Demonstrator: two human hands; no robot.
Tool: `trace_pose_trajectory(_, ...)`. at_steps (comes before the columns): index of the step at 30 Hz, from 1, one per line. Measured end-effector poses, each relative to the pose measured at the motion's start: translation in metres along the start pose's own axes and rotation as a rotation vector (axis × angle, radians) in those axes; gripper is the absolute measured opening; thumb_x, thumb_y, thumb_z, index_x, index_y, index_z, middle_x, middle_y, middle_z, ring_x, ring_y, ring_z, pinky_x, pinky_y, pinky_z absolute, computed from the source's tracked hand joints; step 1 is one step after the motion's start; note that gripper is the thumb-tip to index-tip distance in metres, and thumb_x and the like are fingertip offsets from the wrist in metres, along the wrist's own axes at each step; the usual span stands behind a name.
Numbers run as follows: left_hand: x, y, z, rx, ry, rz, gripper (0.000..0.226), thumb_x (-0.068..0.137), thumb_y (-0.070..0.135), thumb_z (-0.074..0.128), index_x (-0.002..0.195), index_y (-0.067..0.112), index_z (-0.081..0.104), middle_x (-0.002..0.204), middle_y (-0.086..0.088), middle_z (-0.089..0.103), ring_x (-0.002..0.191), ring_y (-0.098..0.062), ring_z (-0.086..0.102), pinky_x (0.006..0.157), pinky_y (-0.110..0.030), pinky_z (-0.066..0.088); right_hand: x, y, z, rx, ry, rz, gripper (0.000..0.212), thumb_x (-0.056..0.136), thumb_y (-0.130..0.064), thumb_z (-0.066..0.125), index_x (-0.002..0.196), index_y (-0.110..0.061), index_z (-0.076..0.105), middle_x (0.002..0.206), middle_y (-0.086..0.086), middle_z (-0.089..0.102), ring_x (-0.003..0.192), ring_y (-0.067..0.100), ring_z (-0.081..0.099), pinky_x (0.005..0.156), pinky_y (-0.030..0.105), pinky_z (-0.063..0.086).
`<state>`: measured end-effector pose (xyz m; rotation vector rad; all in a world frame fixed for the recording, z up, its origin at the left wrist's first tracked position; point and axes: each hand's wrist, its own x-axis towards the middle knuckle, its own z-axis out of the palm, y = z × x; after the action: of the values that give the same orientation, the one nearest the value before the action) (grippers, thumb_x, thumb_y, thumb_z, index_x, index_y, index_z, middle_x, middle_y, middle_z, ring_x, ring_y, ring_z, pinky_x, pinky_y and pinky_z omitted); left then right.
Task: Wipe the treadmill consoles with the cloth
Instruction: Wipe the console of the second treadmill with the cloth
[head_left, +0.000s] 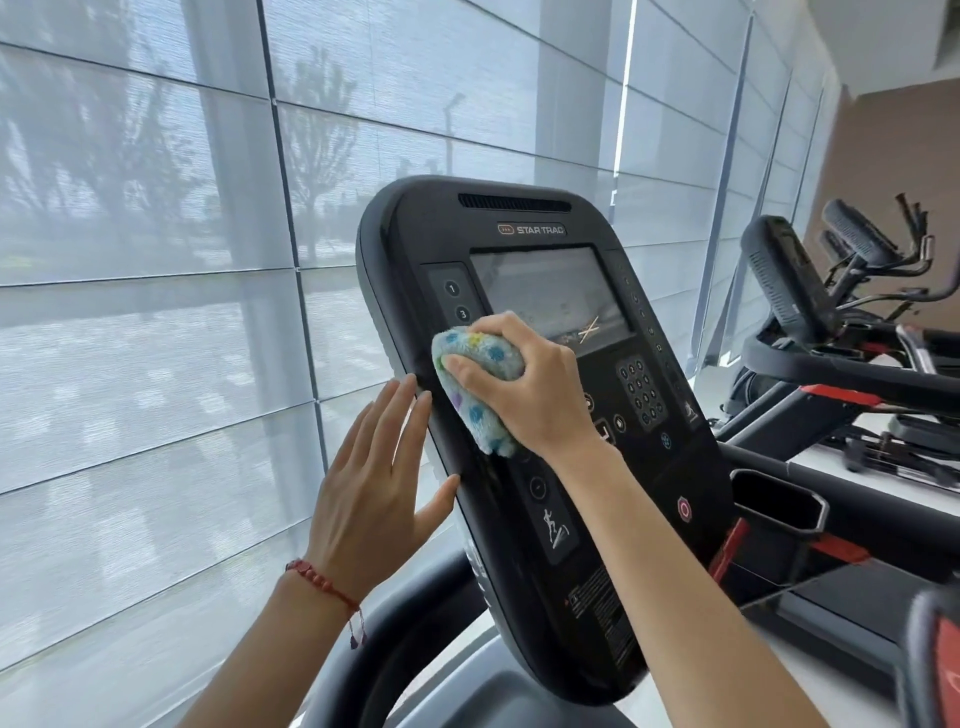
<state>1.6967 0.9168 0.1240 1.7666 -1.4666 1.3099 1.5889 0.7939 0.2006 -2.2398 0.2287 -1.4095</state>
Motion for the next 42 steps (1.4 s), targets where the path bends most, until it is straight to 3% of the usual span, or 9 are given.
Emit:
trace_pose_trajectory(8,0.0,0.005,-0.001,0.011,0.011,0.009,0.058,0.092,0.038,0.045,0.134,-0.002,0.041,0.14,-0.023,0.04,0.132,-0.035,0.035,0.1,-0.051,0.039,0.043,-0.006,0.013,0.045,0.105,0.047,0.028,0.082,-0.044,0.063,0.098,-0.022,0.061,0.085,-0.004,0.07,0.078,0.014,0.066,0.071,0.038,0.057)
trace_pose_trajectory(12,-0.002,0.01,0.0,0.01,0.004,0.05,0.057,0.091,0.037,0.047,0.134,0.0,0.04,0.141,-0.023,0.039,0.133,-0.035,0.033,0.102,-0.051,0.036,-0.017,0.02,-0.003,0.052,0.113,0.109,0.025,0.082,-0.04,0.066,0.098,-0.022,0.061,0.082,-0.007,0.067,0.074,0.009,0.065,0.07,0.029,0.055)
trace_pose_trajectory(16,0.0,0.014,0.0,0.025,-0.013,0.102,0.056,0.091,0.036,0.047,0.133,0.0,0.043,0.142,-0.021,0.038,0.134,-0.034,0.031,0.106,-0.051,0.032,-0.069,0.043,-0.018,0.09,0.1,0.169,0.031,0.077,-0.049,0.064,0.101,-0.028,0.062,0.087,-0.012,0.067,0.08,0.003,0.065,0.074,0.024,0.055)
trace_pose_trajectory(23,0.006,0.018,-0.004,0.04,-0.048,0.212,0.052,0.09,0.035,0.049,0.13,0.002,0.05,0.141,-0.018,0.041,0.134,-0.032,0.032,0.107,-0.052,0.029,-0.06,0.055,-0.022,0.115,0.106,0.151,0.032,0.075,-0.045,0.069,0.1,-0.024,0.065,0.088,-0.008,0.069,0.079,0.006,0.065,0.075,0.019,0.051)
trace_pose_trajectory(26,0.006,0.021,-0.001,0.034,-0.069,0.228,0.05,0.091,0.034,0.048,0.129,0.002,0.052,0.141,-0.017,0.042,0.134,-0.031,0.033,0.108,-0.051,0.029,-0.036,0.082,-0.035,0.059,0.16,0.257,0.024,0.078,-0.039,0.07,0.097,-0.024,0.065,0.081,-0.007,0.065,0.076,0.01,0.062,0.075,0.021,0.05)
trace_pose_trajectory(32,0.004,0.025,-0.001,-0.001,-0.09,0.206,0.049,0.091,0.033,0.046,0.129,0.002,0.052,0.141,-0.016,0.041,0.134,-0.031,0.033,0.109,-0.049,0.028,0.001,0.146,-0.071,-0.068,0.254,0.46,0.027,0.082,-0.043,0.063,0.099,-0.022,0.063,0.092,0.001,0.066,0.095,0.023,0.062,0.083,0.028,0.044)
trace_pose_trajectory(36,0.003,0.026,-0.003,-0.015,-0.112,0.195,0.05,0.091,0.033,0.046,0.13,0.001,0.051,0.142,-0.017,0.039,0.135,-0.032,0.031,0.108,-0.049,0.029,-0.011,0.128,-0.063,-0.09,0.253,0.445,0.026,0.081,-0.041,0.065,0.098,-0.021,0.062,0.084,-0.004,0.063,0.084,0.017,0.058,0.075,0.02,0.039)
trace_pose_trajectory(39,0.003,0.028,-0.003,-0.017,-0.119,0.191,0.05,0.091,0.032,0.046,0.129,0.0,0.051,0.142,-0.018,0.039,0.135,-0.032,0.031,0.107,-0.05,0.029,-0.035,0.101,-0.052,-0.02,0.194,0.408,0.024,0.08,-0.038,0.068,0.097,-0.022,0.063,0.08,-0.007,0.063,0.078,0.011,0.059,0.074,0.016,0.044)
trace_pose_trajectory(42,0.002,0.028,-0.003,-0.019,-0.116,0.19,0.05,0.091,0.031,0.046,0.129,0.0,0.051,0.142,-0.019,0.039,0.135,-0.033,0.03,0.108,-0.05,0.029,-0.068,0.069,-0.036,0.038,0.151,0.281,0.023,0.078,-0.034,0.071,0.097,-0.023,0.065,0.077,-0.016,0.061,0.074,0.003,0.061,0.07,0.007,0.045)
